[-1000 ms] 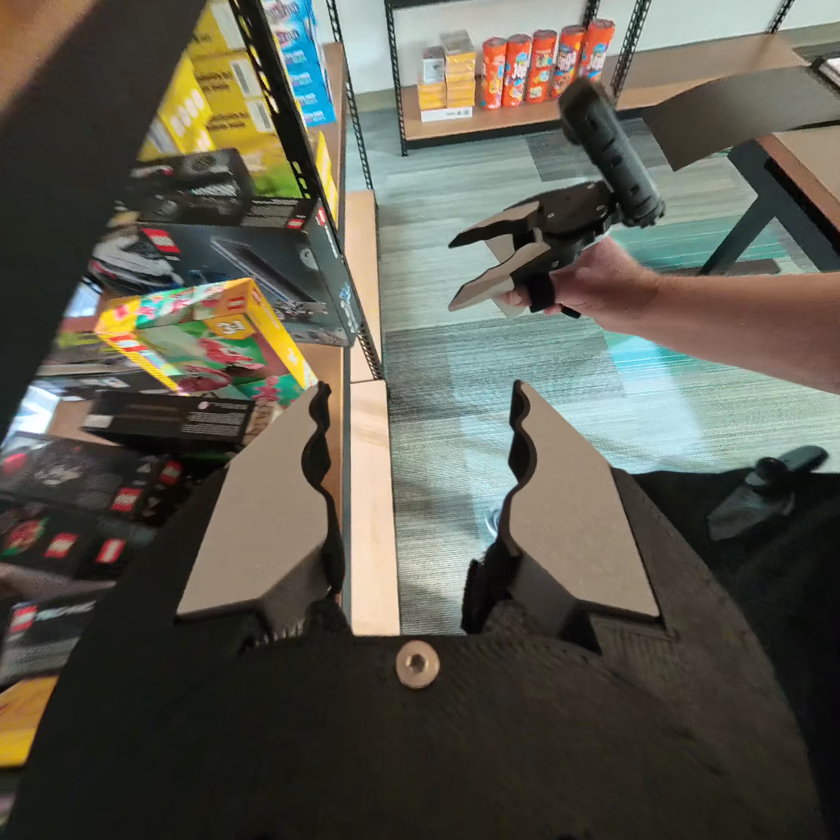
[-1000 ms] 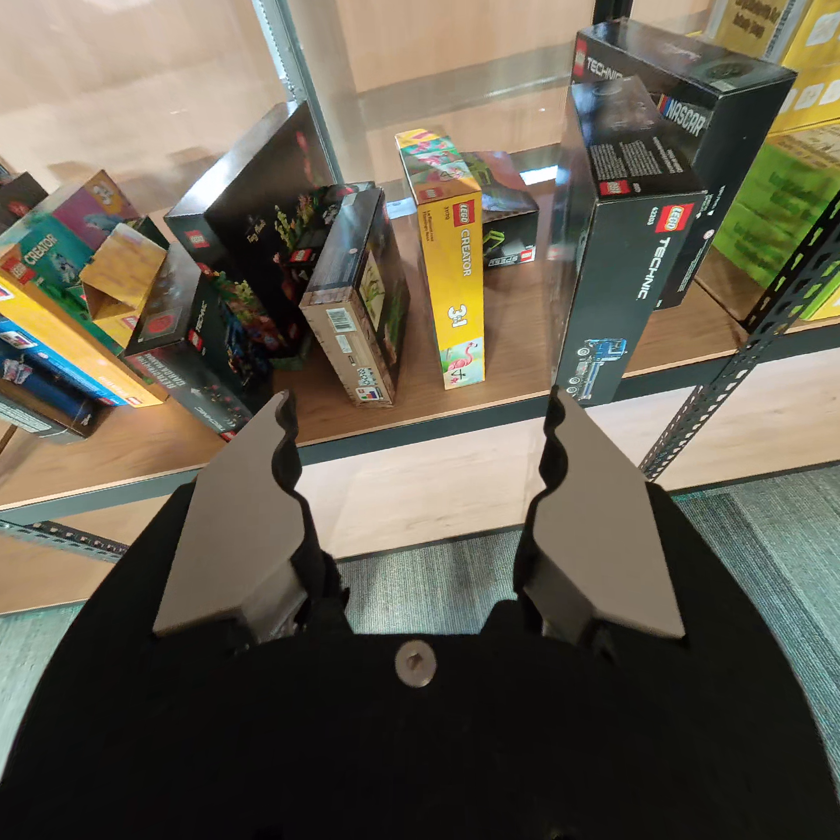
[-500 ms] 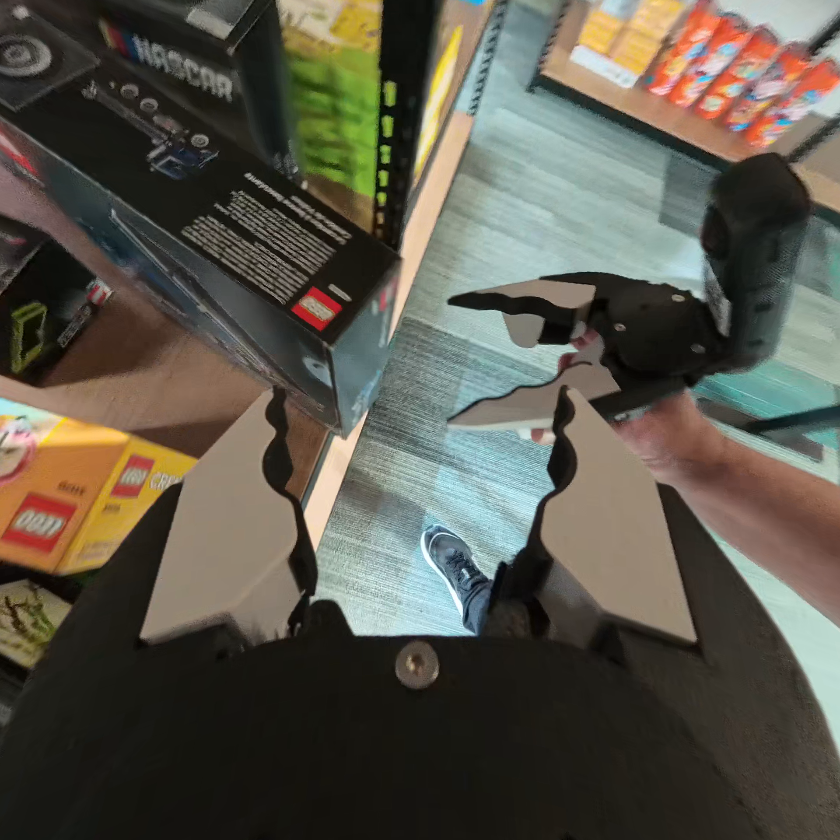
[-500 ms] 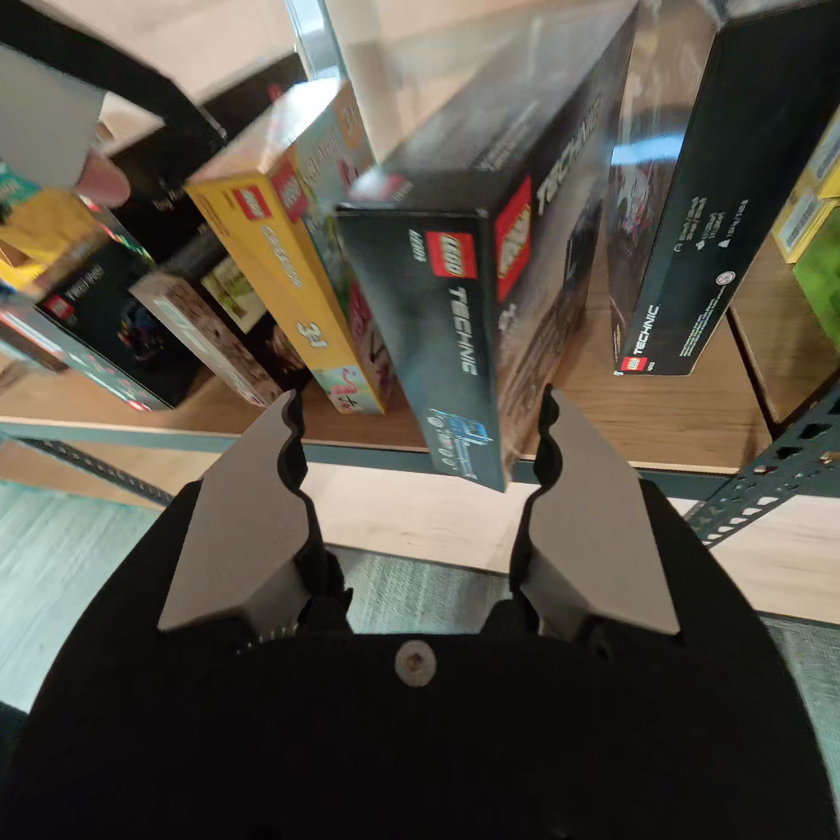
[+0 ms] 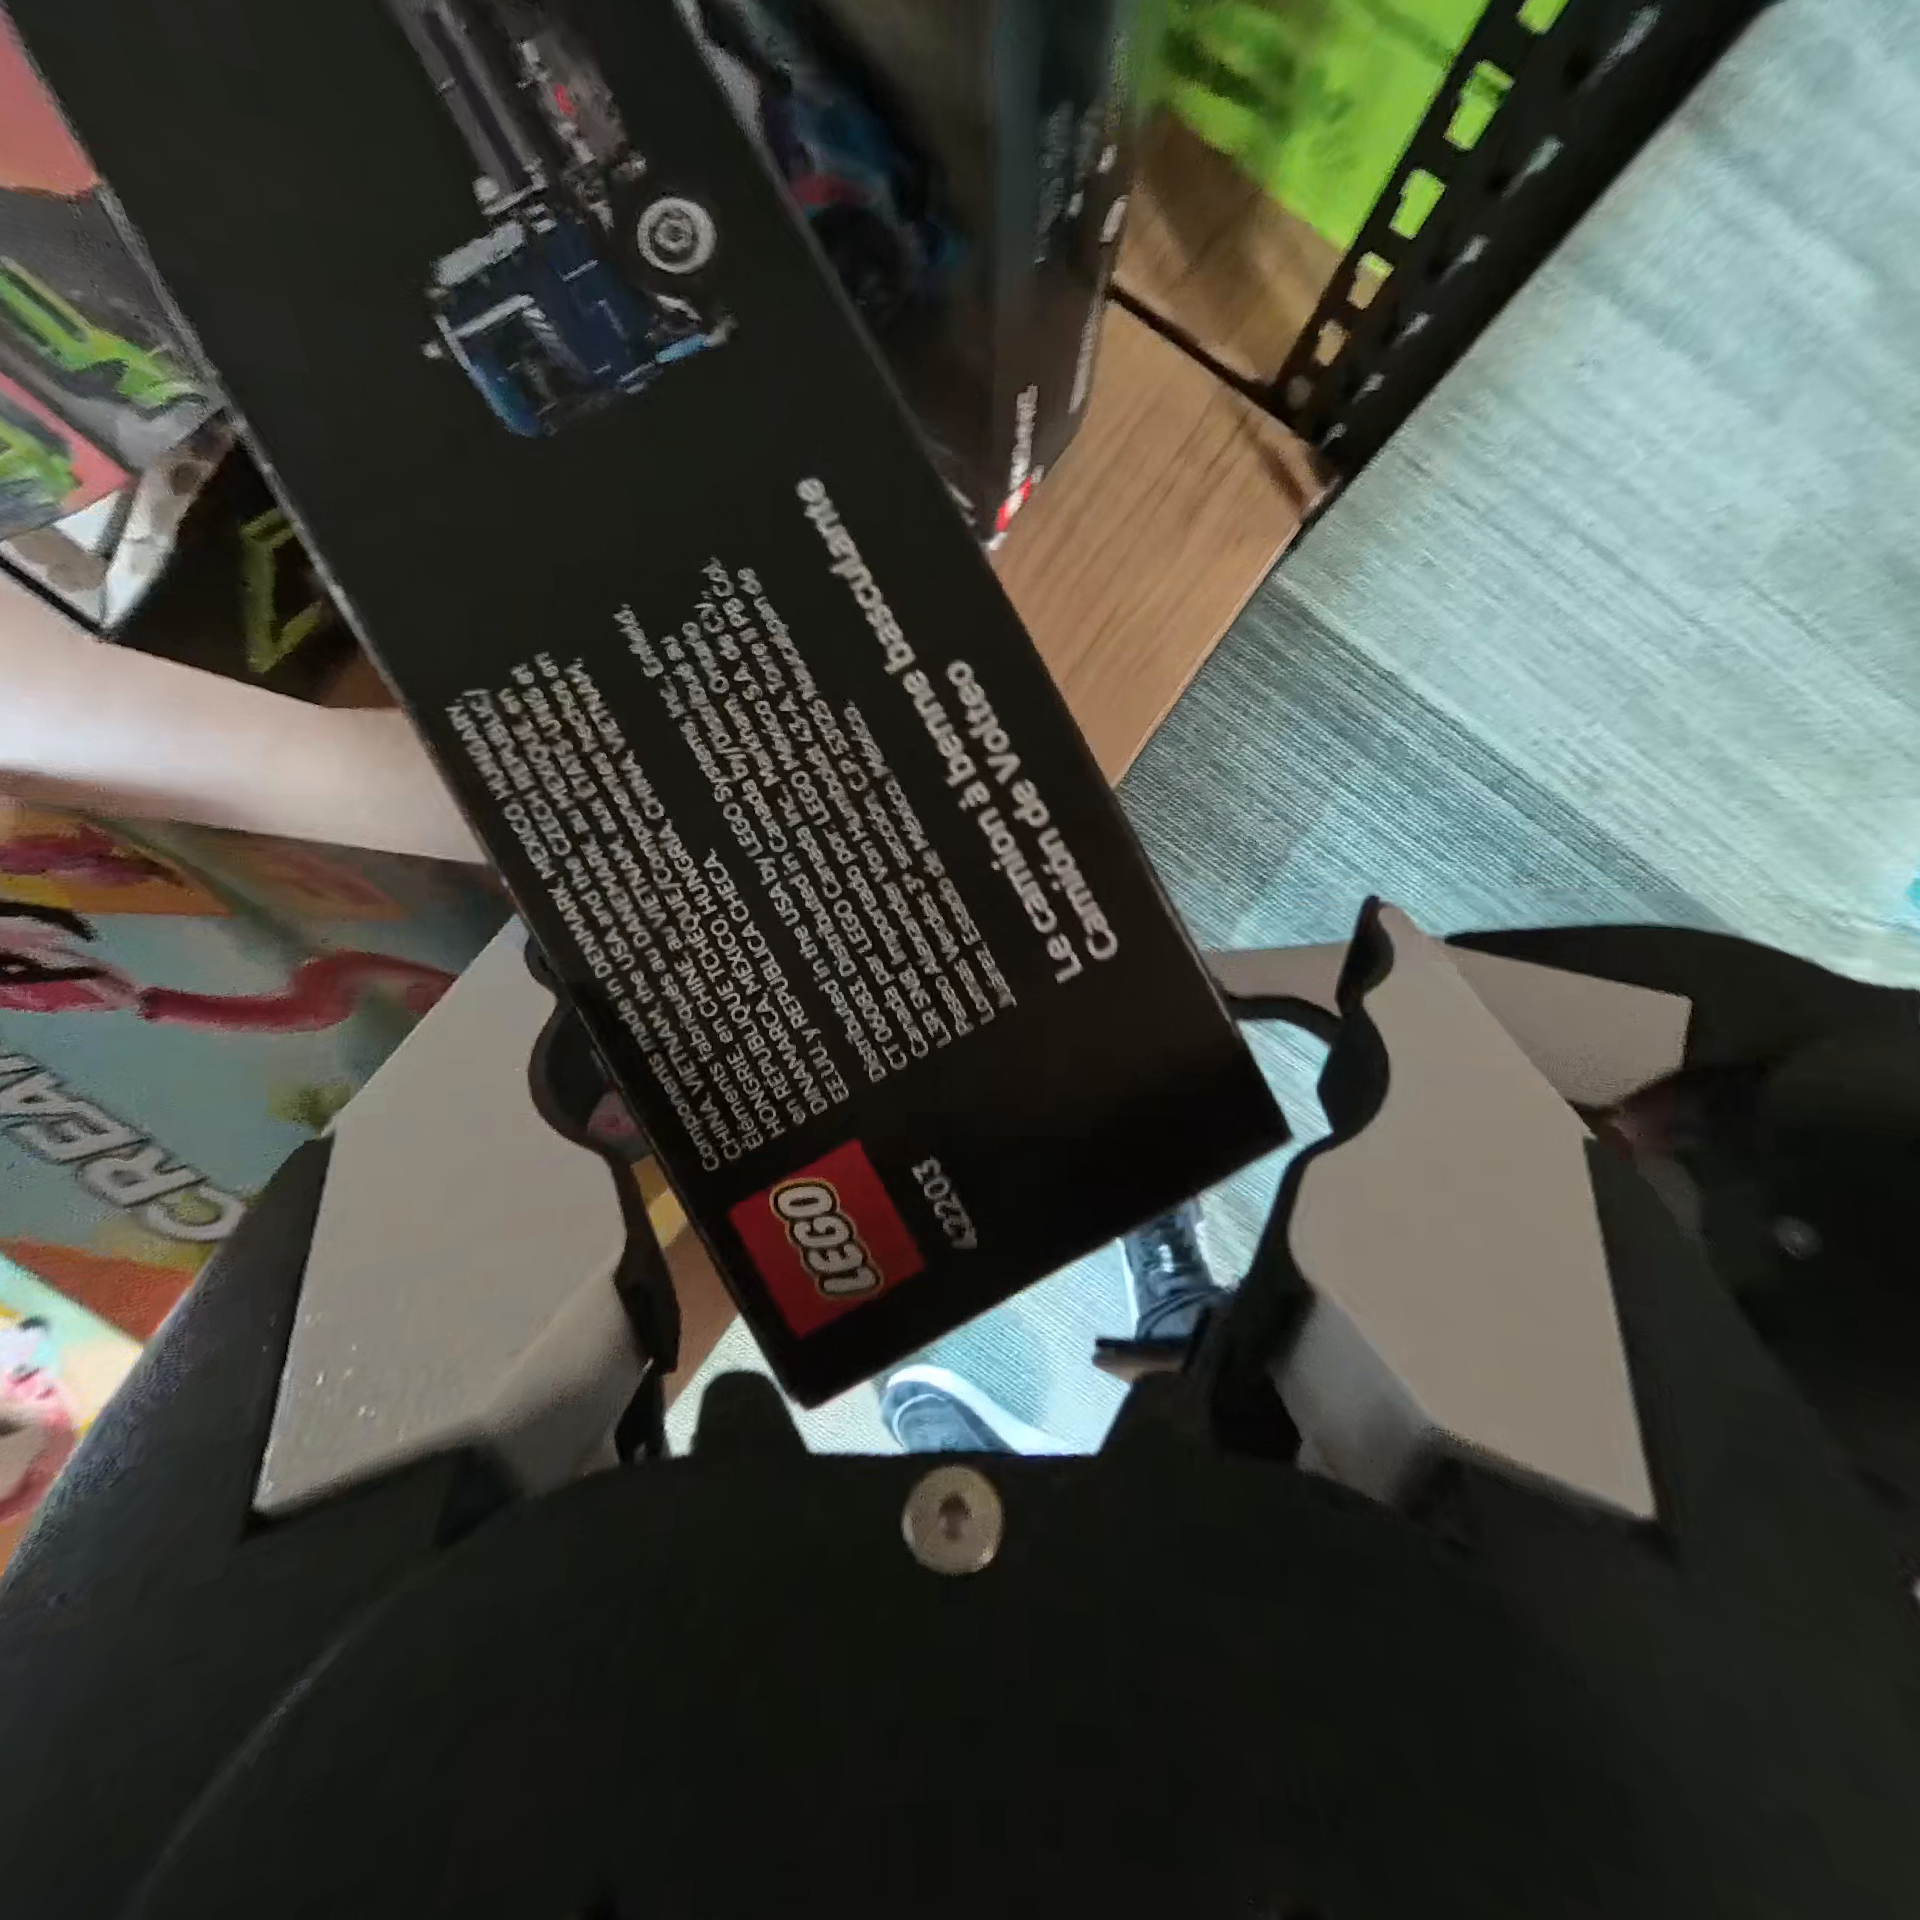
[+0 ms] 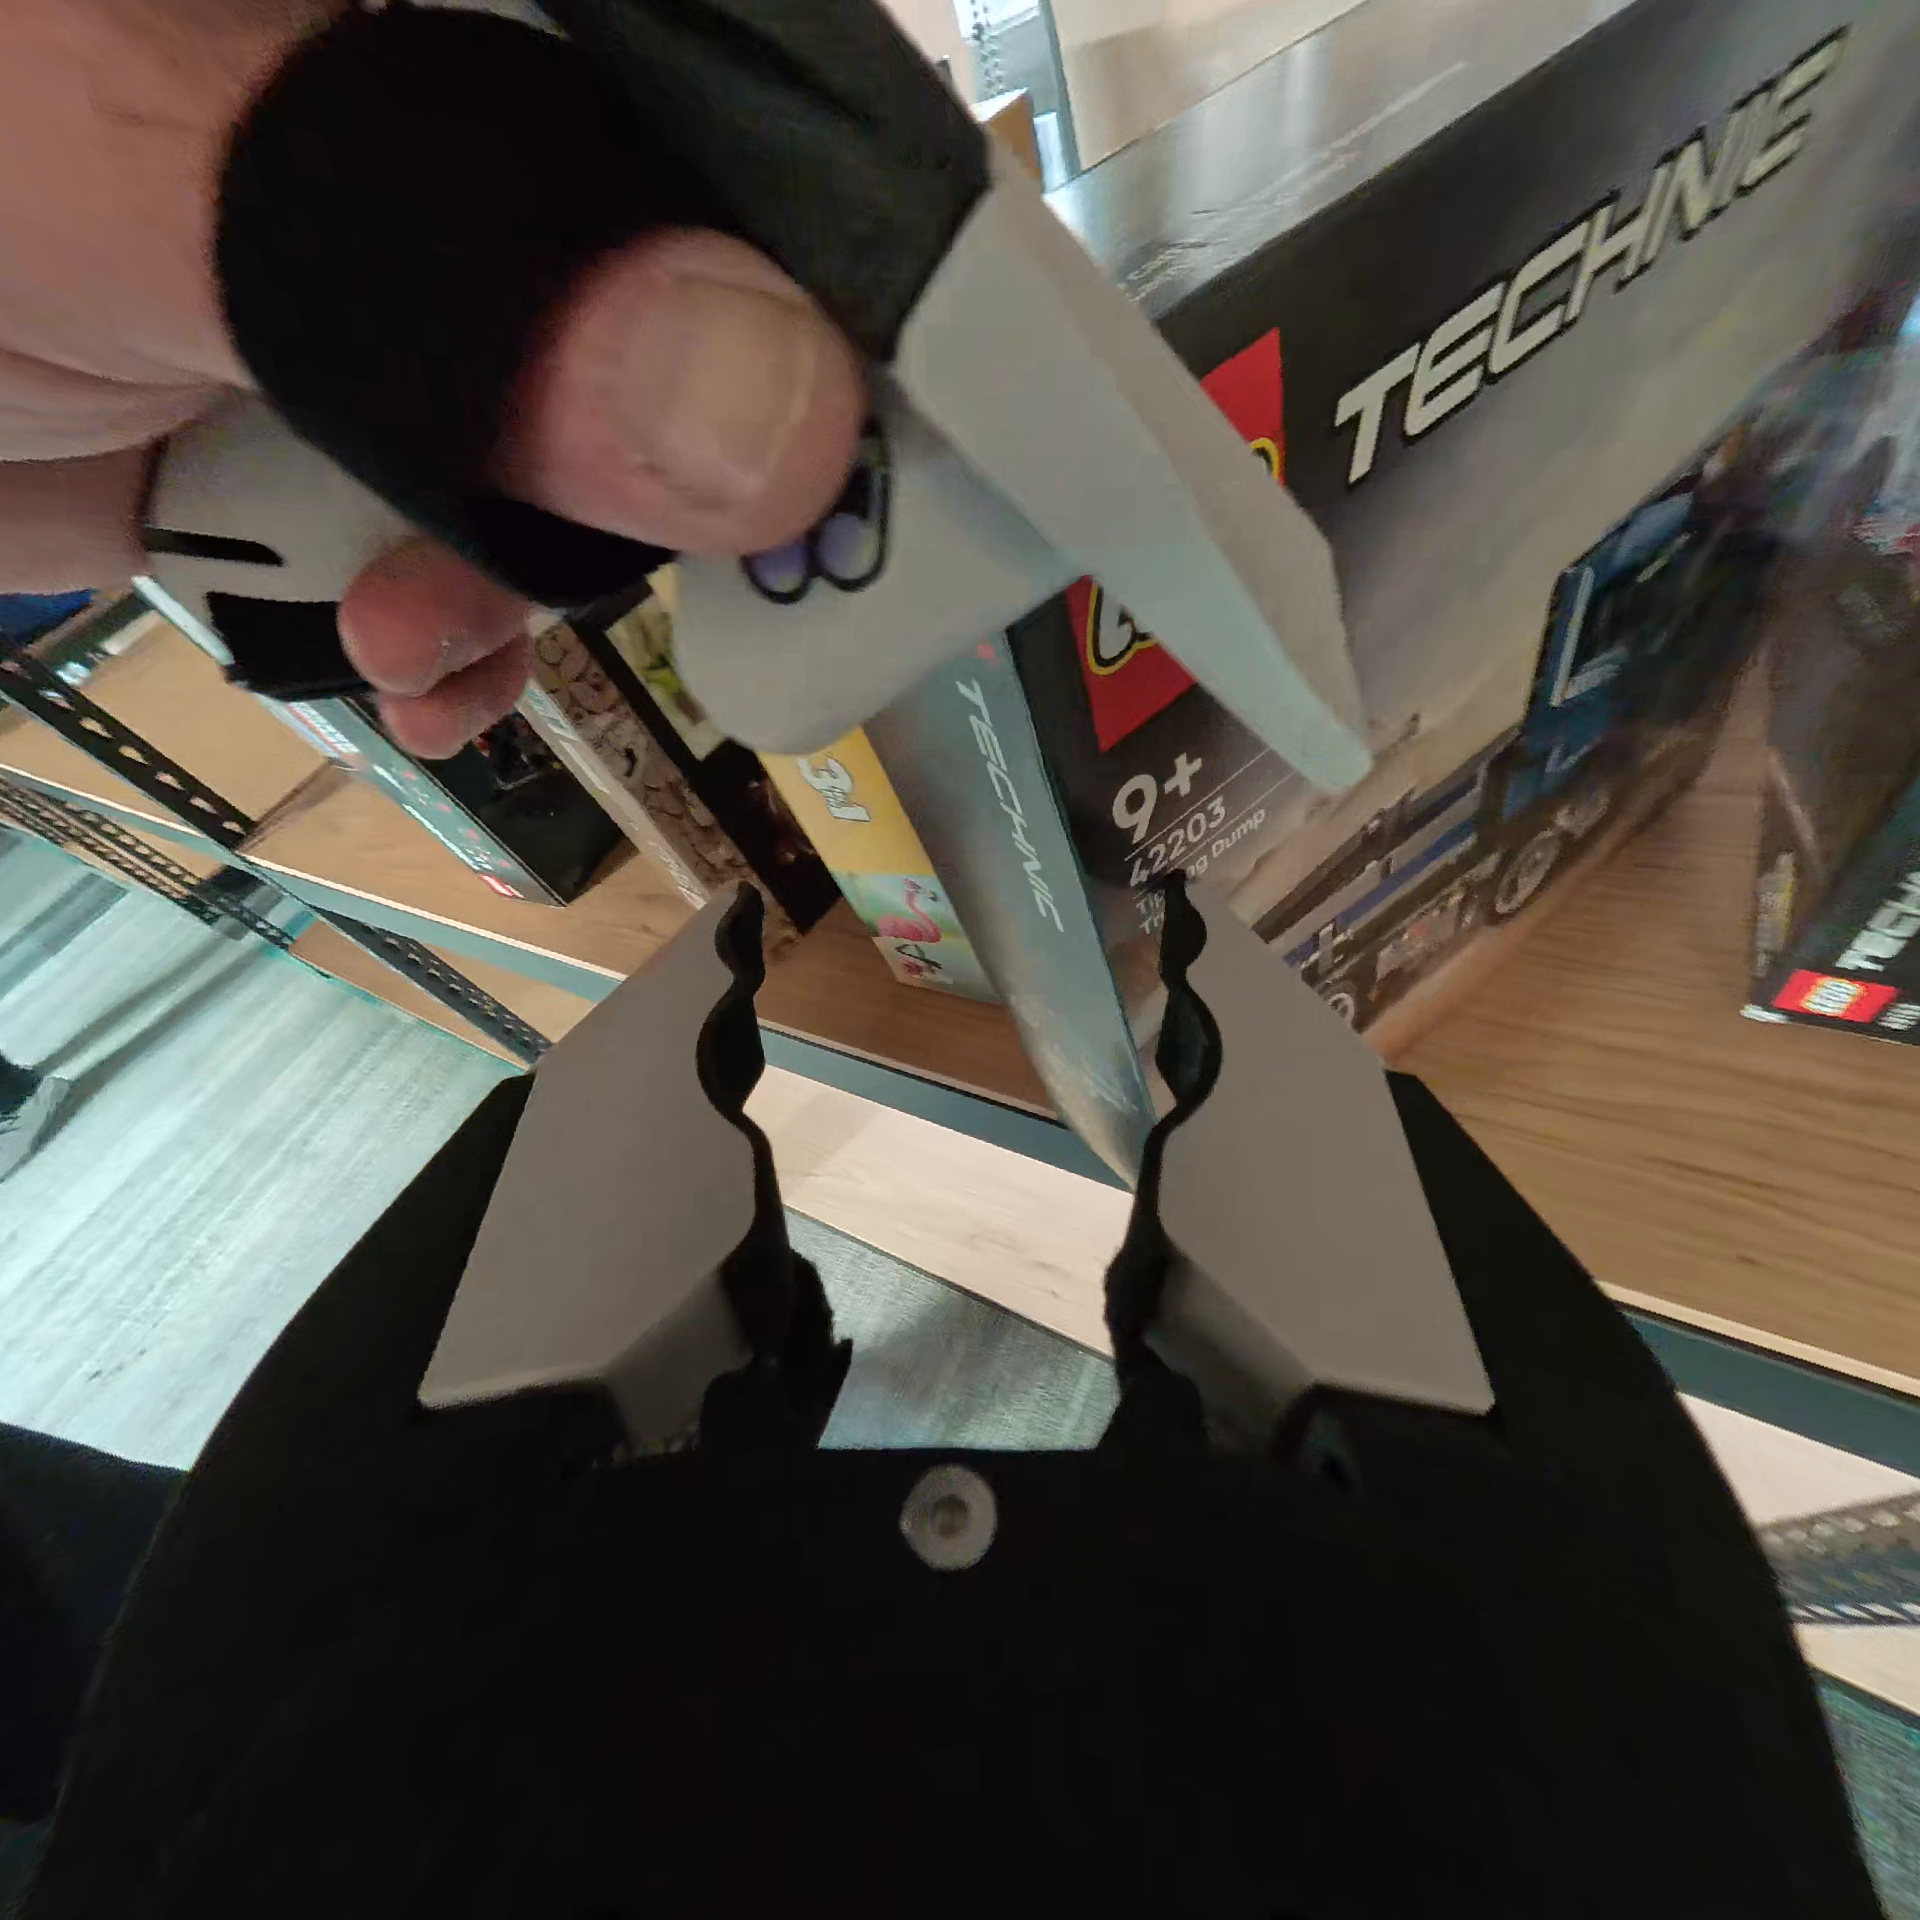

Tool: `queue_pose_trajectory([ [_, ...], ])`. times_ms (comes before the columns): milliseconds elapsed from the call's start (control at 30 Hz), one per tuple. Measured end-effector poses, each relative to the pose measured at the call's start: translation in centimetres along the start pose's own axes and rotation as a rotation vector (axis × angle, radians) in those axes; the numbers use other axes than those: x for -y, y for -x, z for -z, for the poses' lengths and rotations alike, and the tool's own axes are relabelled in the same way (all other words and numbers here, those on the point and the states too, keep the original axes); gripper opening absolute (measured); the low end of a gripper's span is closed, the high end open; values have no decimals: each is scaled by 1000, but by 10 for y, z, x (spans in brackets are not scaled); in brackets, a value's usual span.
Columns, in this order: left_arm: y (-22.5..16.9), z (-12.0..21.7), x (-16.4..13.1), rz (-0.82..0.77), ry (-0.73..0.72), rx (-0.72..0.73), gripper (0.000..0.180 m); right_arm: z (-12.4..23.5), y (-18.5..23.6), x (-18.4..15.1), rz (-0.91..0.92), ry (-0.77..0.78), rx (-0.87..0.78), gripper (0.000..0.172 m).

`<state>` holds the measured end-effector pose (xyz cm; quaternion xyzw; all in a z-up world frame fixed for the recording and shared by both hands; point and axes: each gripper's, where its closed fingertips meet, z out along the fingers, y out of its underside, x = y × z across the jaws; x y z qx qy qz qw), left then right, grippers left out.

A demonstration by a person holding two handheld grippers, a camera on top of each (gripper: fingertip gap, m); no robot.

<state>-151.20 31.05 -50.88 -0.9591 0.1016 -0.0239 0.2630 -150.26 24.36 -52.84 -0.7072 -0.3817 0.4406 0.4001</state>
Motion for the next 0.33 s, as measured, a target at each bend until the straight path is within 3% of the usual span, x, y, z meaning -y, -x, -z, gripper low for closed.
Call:
queue_pose_trajectory([
  [33, 7, 0, -1, 0, 4, 16, 138, -4, 5, 1, -17, -4, 21, 76],
  [333, 50, 3, -13, -63, 58, 53, 127, -37, 32, 3, -24, -9, 85, 72],
])
